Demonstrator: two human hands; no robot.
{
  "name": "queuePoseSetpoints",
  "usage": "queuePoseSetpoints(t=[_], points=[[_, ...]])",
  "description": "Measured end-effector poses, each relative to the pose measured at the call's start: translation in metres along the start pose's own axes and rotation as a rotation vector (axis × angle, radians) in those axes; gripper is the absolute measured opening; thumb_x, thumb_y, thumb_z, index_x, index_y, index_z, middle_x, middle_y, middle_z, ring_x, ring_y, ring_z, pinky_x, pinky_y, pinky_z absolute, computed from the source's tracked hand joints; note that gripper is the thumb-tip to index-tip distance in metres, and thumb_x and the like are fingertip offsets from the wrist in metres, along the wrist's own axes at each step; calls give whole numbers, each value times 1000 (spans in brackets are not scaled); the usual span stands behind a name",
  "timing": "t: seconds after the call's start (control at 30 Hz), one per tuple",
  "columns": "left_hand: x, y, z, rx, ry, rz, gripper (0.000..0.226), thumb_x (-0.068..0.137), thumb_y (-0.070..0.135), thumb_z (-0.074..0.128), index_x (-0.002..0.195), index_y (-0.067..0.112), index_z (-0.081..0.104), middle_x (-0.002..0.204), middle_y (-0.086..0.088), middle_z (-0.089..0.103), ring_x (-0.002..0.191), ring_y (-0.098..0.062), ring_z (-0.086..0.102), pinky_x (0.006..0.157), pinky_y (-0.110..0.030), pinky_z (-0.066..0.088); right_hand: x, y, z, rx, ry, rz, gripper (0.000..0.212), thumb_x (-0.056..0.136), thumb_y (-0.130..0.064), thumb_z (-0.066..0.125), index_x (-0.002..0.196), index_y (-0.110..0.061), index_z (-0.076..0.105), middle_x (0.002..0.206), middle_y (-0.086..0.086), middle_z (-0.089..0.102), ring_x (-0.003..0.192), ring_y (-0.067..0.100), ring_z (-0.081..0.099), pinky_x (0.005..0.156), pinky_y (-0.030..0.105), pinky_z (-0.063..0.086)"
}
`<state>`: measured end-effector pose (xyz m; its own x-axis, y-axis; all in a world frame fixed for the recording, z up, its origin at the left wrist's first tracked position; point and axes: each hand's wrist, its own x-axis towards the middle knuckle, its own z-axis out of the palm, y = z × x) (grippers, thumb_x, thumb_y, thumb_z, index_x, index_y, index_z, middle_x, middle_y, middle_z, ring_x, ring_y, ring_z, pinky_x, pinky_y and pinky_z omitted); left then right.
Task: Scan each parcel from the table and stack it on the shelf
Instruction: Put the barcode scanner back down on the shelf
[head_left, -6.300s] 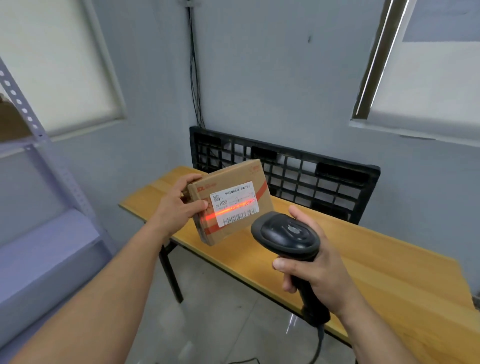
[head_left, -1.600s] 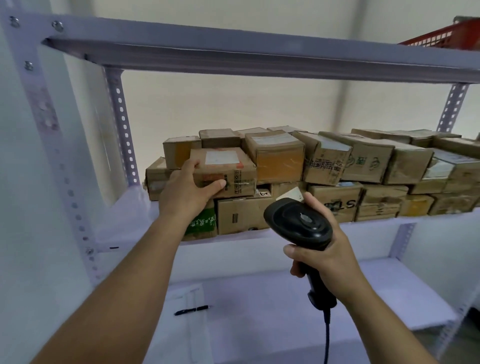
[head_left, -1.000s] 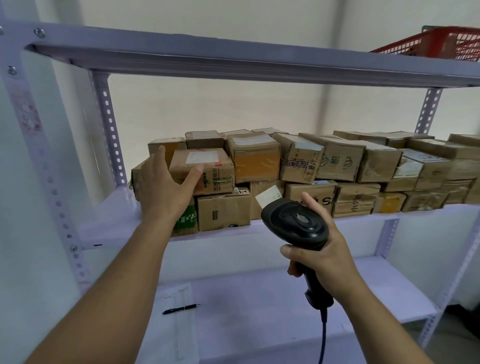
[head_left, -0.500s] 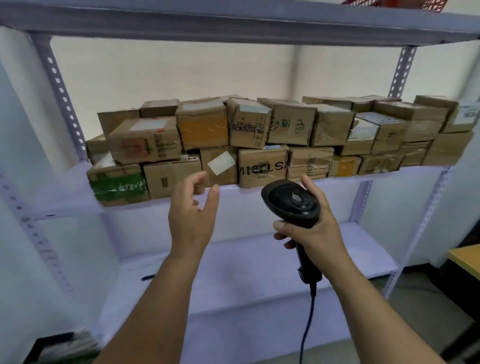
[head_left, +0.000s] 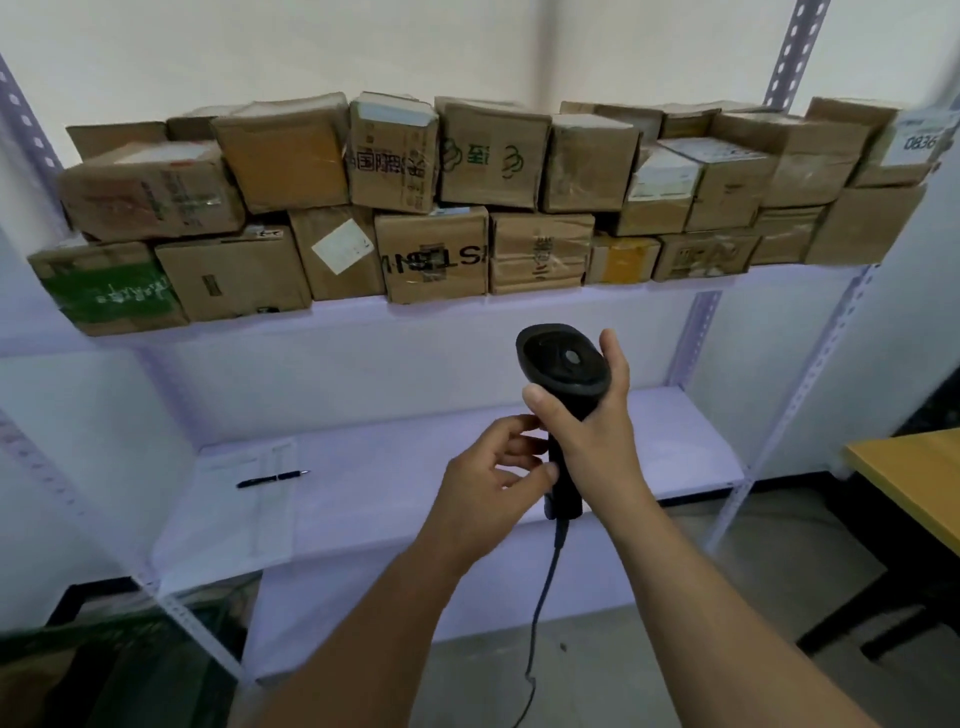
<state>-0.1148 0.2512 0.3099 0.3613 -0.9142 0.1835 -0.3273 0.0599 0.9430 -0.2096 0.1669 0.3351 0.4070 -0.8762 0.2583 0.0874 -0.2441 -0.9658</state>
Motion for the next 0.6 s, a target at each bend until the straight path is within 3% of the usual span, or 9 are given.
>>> queuePoseSetpoints(t=[0.07,0.2,0.33,0.43,0.6], points=[[0,-6,6,-13,-40,-43,40,88,17,69,115,42,51,103,8,68,97,-4,64,79,-16,51,1,7,-2,9,-13,36,94,86,-18,72,153,-34,7,110,-34,44,95,-20,51,73,-4,40],[8,-18,13,-65,-32,-89,47,87,15,69,123,36,49,95,12,67,91,2,63,69,-11,50,10,22,1,-15,-58,95,99,84,-21,74,153,-37,6,108,-35,43,95,-17,49,72,-3,39],[22,-41,10,-61,-14,-98,48,89,9,65,124,39,49,97,13,68,93,2,63,70,-11,50,20,41,0,-48,-146,156,100,83,-20,75,153,-37,6,118,-25,50,105,-10,52,78,3,43],[34,-59,6,-79,8,-131,58,89,8,65,133,40,44,99,16,69,98,-2,64,78,-18,53,20,59,-7,-117,-192,196,82,88,-23,69,153,-30,20,122,-13,59,112,-3,57,83,8,47],[56,-84,8,-103,8,-160,61,91,7,63,122,52,38,105,15,67,99,4,62,75,-13,49,29,96,-21,-220,-225,245,42,96,-16,58,135,-28,51,109,-11,70,105,0,63,96,25,50]])
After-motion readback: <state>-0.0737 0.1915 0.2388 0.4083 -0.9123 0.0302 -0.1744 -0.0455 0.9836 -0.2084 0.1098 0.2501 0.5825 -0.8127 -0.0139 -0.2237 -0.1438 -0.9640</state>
